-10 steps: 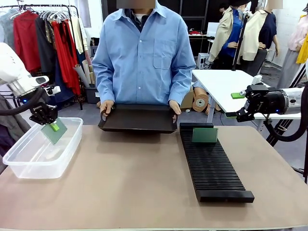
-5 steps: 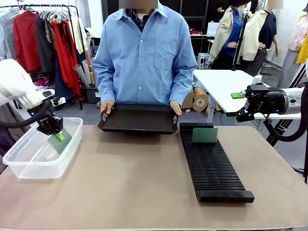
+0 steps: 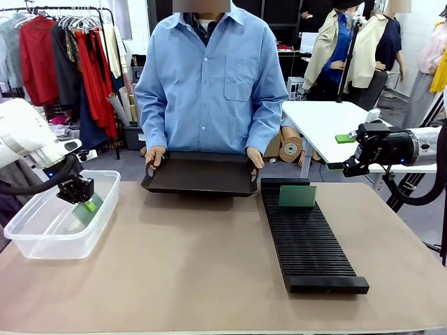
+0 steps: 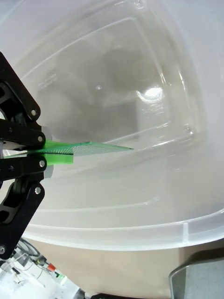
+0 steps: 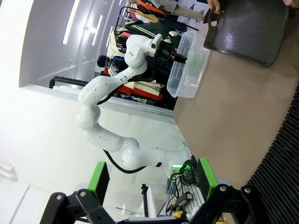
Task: Sort PCBs into racks and boxes based on the side picked up.
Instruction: If the short side of the Blank PCB is picked up, insert it into the PCB Rack ; if the long side is picked up, place it in the Organizing box.
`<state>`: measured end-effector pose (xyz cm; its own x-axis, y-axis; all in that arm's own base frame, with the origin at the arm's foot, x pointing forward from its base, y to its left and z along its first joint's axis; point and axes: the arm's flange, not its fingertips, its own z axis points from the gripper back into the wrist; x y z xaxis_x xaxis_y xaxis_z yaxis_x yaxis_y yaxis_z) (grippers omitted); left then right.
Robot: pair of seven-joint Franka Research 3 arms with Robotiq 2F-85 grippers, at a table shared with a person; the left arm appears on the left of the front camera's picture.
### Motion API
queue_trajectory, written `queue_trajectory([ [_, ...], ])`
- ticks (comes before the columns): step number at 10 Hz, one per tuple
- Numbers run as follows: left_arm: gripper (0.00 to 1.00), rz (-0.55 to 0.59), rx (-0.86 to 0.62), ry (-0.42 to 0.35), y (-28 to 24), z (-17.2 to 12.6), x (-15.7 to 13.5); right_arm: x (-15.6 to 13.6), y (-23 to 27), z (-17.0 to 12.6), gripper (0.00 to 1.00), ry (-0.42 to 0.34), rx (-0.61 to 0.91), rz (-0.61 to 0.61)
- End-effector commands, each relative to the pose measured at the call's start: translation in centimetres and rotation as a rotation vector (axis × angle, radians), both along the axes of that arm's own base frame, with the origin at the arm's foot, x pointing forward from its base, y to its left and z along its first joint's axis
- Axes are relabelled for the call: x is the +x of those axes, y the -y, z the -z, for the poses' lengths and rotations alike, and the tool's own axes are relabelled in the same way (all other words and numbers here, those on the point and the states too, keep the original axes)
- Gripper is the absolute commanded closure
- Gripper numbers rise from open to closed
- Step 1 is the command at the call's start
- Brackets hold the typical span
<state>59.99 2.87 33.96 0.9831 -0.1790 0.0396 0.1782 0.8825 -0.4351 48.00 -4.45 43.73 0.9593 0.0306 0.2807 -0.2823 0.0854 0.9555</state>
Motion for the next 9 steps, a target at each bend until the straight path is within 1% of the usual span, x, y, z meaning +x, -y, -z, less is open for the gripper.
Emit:
queue_trajectory([
  [1,0.93,-0.007,-0.020,0.025,-0.2,0.2,-0.3,0.1,-0.1,-0.2,0.00,0.005,0.011,0.007],
  [3,0.53,-0.014,-0.006,0.036,-0.4,-0.6,-0.5,0.1,-0.1,-0.2,0.00,0.005,0.011,0.007],
  [5,0.13,-0.030,0.040,0.042,-0.9,-1.8,-0.7,0.1,-0.1,-0.2,0.00,0.005,0.011,0.007],
  [6,0.00,-0.037,0.063,0.051,-1.1,-2.6,-0.9,0.1,-0.1,-0.2,0.00,0.005,0.011,0.007],
  [9,0.00,-0.050,0.108,0.060,-1.4,-5.0,-1.6,0.1,-0.1,-0.2,0.00,0.005,0.011,0.007],
])
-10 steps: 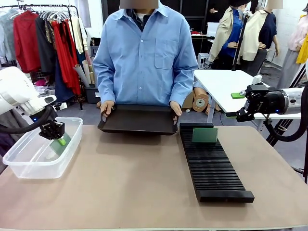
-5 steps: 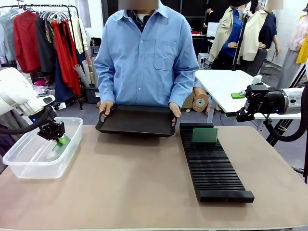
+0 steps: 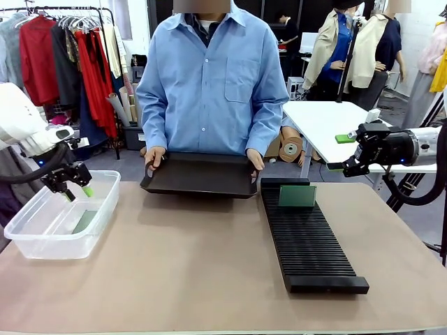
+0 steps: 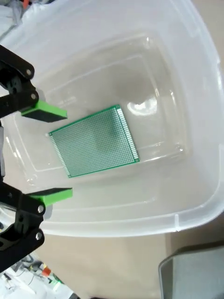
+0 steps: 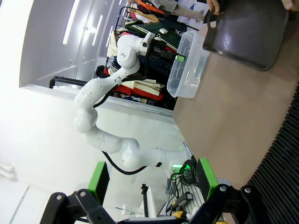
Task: Sort PCBs into racks and boxes based on the side picked up.
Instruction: If the short side of the Blank PCB is picked up, insert it into the PCB Rack ; if the long side is picked up, place it in the Organizing box.
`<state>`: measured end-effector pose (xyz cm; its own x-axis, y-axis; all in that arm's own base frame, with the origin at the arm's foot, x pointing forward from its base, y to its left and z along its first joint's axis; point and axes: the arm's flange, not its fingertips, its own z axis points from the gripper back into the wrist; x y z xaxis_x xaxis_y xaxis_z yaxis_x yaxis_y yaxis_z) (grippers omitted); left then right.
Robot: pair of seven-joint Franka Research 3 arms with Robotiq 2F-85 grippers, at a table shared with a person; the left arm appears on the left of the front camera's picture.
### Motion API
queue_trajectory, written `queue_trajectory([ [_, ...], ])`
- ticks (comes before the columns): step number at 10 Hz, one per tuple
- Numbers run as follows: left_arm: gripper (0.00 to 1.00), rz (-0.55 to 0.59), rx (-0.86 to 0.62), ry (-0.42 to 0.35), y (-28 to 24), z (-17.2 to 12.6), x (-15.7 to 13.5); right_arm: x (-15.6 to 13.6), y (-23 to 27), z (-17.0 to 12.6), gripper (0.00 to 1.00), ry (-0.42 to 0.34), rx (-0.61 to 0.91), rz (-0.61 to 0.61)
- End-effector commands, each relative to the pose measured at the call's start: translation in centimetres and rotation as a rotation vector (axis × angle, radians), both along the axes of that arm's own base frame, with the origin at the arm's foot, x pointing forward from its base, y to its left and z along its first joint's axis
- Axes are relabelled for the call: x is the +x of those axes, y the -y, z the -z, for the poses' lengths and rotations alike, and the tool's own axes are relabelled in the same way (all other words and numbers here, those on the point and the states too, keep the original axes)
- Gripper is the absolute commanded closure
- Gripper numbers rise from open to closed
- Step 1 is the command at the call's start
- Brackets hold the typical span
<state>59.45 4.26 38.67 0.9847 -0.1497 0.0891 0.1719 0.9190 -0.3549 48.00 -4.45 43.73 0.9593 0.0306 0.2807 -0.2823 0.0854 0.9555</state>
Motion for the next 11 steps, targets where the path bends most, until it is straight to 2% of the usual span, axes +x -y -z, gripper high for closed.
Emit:
queue_trajectory([
  [1,0.00,-0.020,0.039,-0.007,-0.1,-0.8,-1.2,0.1,-0.1,-0.2,0.00,0.005,0.011,0.007],
  [5,0.00,-0.028,0.061,0.005,-0.3,-2.1,-1.9,0.1,-0.1,-0.2,0.00,0.005,0.011,0.007],
  [6,0.00,-0.013,0.027,0.011,-0.3,-1.7,-1.0,0.1,-0.1,-0.2,0.00,0.005,0.011,0.007],
  [11,0.00,-0.013,0.027,0.011,-0.3,-1.7,-1.0,0.1,-0.1,-0.2,0.00,0.005,0.011,0.007],
])
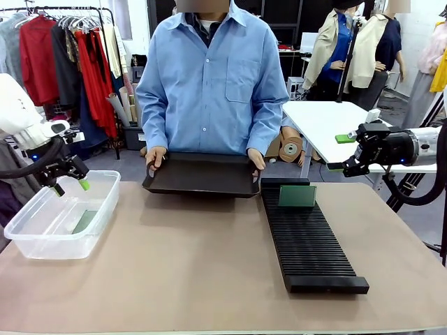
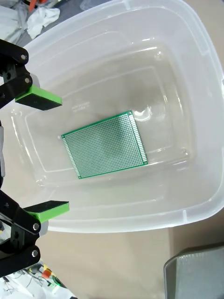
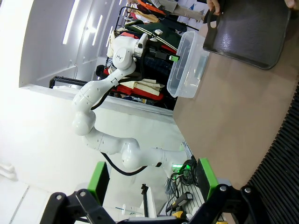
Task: Sort PCBs into racks and boxes based on the side picked up.
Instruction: If the short side of the Blank PCB is picked up, insert it into the PCB Rack ; if the long side is picked up, place it in the Organizing box.
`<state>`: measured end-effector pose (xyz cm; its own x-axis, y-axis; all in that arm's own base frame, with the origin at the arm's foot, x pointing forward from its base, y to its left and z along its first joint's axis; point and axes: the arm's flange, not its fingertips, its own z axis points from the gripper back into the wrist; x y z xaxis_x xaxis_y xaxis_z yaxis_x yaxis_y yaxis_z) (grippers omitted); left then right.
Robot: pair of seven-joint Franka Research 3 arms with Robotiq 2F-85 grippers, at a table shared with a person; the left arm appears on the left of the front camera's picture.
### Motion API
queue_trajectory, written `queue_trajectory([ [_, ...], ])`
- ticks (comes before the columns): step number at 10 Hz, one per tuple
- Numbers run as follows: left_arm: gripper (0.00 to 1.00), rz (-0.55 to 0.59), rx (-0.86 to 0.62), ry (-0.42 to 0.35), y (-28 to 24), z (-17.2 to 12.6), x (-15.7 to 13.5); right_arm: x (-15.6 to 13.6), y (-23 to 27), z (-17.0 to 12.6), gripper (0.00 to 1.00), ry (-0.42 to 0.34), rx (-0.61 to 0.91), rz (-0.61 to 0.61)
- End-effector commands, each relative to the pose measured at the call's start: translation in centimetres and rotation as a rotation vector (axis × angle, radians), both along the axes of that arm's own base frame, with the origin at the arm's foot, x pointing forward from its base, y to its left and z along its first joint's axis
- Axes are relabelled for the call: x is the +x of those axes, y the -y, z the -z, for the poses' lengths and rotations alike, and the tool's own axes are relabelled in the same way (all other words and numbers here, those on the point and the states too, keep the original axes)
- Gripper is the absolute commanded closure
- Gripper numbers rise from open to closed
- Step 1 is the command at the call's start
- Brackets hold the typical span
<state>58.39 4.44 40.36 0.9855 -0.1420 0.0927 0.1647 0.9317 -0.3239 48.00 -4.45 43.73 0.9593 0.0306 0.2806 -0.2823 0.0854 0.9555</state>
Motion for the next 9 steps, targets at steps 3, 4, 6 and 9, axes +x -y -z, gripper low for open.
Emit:
queue_trajectory([
  [3,0.00,-0.002,-0.005,0.002,-0.1,0.0,0.1,0.1,-0.1,-0.2,0.00,0.005,0.011,0.007],
  [4,0.00,-0.002,-0.005,0.002,-0.1,0.0,0.1,0.1,-0.1,-0.2,0.00,0.005,0.011,0.007],
  [6,0.00,-0.002,-0.005,0.002,-0.1,0.0,0.1,0.1,-0.1,-0.2,0.00,0.005,0.011,0.007],
  [9,0.00,-0.017,-0.027,0.019,-0.1,-1.1,-0.3,0.1,-0.1,-0.2,0.00,0.005,0.011,0.007],
])
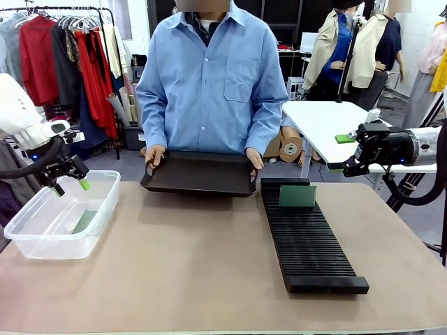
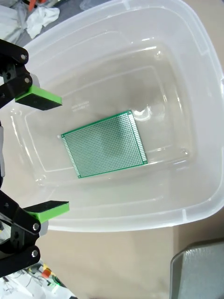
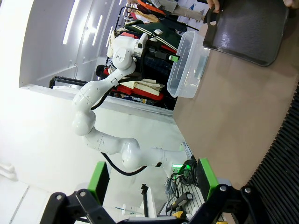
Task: Sort PCBs into racks and boxes based on the side picked up.
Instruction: If the short side of the Blank PCB is picked up, insert it into the PCB Rack ; if the long side is picked up, place it in the Organizing box.
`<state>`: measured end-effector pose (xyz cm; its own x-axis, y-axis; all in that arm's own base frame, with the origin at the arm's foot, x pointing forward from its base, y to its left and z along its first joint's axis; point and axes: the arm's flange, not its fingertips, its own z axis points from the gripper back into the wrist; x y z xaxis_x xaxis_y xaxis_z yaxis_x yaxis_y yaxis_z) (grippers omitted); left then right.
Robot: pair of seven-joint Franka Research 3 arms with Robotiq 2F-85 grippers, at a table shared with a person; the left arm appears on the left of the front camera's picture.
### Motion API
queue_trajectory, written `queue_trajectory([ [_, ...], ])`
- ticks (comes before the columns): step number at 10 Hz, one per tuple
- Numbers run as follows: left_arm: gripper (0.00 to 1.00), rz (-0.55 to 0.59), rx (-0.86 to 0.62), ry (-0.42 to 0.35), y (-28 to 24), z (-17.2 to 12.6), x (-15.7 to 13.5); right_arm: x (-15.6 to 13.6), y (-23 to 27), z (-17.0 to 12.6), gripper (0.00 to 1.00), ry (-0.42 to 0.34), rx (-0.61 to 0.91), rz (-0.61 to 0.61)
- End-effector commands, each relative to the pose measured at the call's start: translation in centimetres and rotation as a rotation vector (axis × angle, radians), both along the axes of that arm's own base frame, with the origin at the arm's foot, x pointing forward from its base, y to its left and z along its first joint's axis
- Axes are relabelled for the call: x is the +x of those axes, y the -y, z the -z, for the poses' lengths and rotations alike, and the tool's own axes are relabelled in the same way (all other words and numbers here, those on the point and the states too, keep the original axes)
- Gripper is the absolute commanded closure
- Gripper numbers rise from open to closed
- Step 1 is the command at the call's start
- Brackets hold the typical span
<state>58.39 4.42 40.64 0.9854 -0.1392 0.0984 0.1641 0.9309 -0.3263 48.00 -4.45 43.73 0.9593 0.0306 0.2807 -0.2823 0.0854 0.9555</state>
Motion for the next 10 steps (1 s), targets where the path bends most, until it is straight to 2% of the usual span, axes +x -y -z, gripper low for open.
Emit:
queue_trajectory([
  [1,0.00,-0.021,-0.049,0.029,-0.3,-1.9,-0.9,0.1,-0.1,-0.2,0.00,0.005,0.011,0.007],
  [3,0.00,-0.008,-0.207,0.056,-0.8,-3.7,-2.1,0.1,-0.1,-0.2,0.00,0.005,0.011,0.007],
  [4,0.00,-0.018,-0.238,0.059,-1.3,-4.1,-2.4,0.1,-0.1,-0.2,0.00,0.005,0.011,0.007],
  [8,0.00,0.025,-0.605,-0.004,-1.6,-4.8,-3.3,0.1,-0.1,-0.2,0.00,0.005,0.011,0.007],
  [10,0.00,0.061,-0.711,-0.023,-1.5,-5.2,-3.5,0.1,-0.1,-0.2,0.00,0.005,0.011,0.007],
])
